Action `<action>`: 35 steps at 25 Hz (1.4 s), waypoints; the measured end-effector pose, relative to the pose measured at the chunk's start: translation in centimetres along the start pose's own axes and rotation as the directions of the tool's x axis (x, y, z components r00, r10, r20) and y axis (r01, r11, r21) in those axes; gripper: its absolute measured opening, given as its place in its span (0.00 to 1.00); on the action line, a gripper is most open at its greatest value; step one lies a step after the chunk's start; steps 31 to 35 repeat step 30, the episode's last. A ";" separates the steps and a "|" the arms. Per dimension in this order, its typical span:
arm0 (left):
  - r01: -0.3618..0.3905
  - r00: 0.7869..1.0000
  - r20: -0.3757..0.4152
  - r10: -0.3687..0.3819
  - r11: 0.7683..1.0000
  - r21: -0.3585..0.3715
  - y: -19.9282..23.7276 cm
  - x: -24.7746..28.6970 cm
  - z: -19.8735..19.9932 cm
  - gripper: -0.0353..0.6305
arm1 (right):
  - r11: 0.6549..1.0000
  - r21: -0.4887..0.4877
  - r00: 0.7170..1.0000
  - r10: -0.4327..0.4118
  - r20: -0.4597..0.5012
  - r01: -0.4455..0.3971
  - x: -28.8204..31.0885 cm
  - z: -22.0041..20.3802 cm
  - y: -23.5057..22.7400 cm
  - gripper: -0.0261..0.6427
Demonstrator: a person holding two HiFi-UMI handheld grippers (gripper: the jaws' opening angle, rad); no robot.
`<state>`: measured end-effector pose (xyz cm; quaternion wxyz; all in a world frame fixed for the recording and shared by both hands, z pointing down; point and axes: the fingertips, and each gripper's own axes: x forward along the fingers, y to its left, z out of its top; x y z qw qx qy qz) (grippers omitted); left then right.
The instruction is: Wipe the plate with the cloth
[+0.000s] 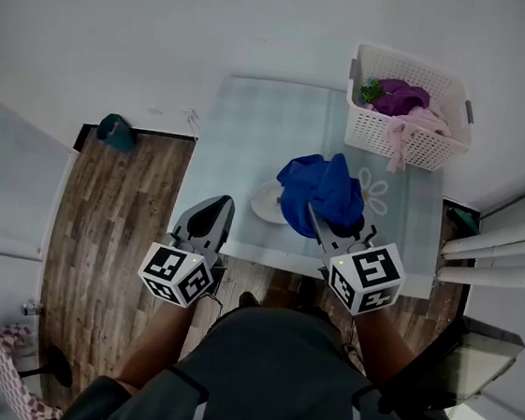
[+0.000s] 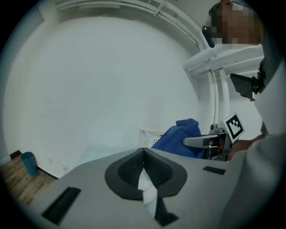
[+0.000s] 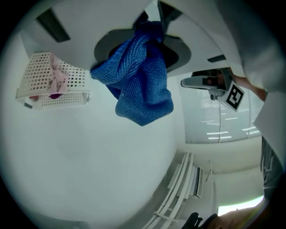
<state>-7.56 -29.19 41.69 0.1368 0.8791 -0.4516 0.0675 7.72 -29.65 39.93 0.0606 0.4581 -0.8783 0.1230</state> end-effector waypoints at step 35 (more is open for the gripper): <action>0.079 0.994 0.076 -0.081 0.996 0.030 2.1 -5.9 2.2 0.07 | 0.986 -0.025 0.985 -0.166 0.042 0.168 -1.5 2.6 6.6 0.21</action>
